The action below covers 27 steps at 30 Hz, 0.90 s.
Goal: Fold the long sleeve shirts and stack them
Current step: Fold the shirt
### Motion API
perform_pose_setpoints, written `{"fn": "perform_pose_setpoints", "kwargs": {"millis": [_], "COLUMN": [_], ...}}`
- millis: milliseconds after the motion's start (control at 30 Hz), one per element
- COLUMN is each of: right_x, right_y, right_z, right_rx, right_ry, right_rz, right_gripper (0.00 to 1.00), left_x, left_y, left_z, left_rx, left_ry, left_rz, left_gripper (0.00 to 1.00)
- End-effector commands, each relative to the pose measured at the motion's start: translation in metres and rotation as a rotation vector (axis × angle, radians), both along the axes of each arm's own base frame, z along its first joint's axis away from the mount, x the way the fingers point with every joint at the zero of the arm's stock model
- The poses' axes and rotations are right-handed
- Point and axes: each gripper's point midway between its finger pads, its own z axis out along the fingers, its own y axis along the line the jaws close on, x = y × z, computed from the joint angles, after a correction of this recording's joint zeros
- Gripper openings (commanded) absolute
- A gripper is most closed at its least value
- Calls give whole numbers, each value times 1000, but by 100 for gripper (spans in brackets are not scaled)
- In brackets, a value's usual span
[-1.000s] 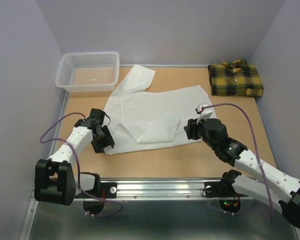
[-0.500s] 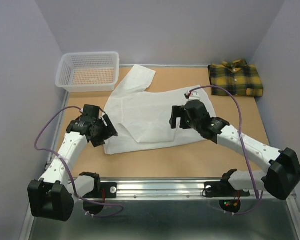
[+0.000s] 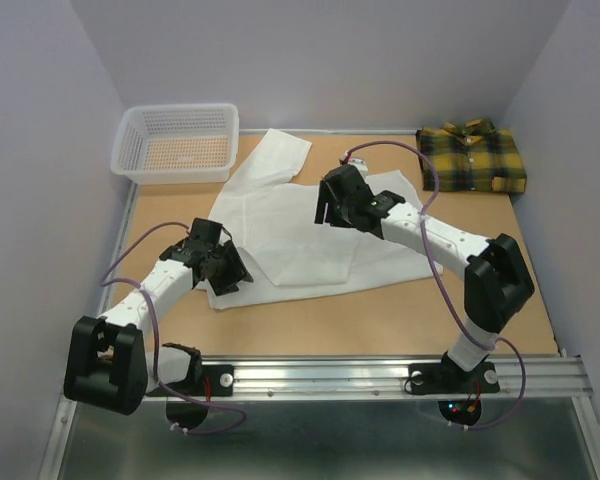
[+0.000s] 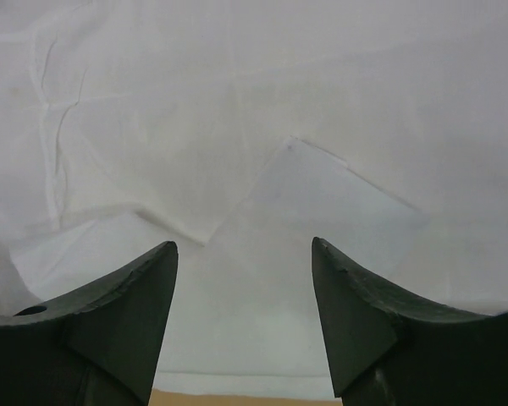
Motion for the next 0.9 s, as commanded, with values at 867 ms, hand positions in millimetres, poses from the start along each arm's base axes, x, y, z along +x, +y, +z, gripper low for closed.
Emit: {"fn": "perform_pose_setpoints", "kwargs": {"millis": [867], "right_x": [68], "right_y": [8], "right_z": [-99], "right_rx": [-219], "right_ry": [93], "right_rz": [-247], "right_gripper": [43], "left_x": [-11], "left_y": [-6], "left_z": [-48], "left_rx": [-37], "left_ry": [2], "left_rz": [-39], "left_gripper": [57]}}
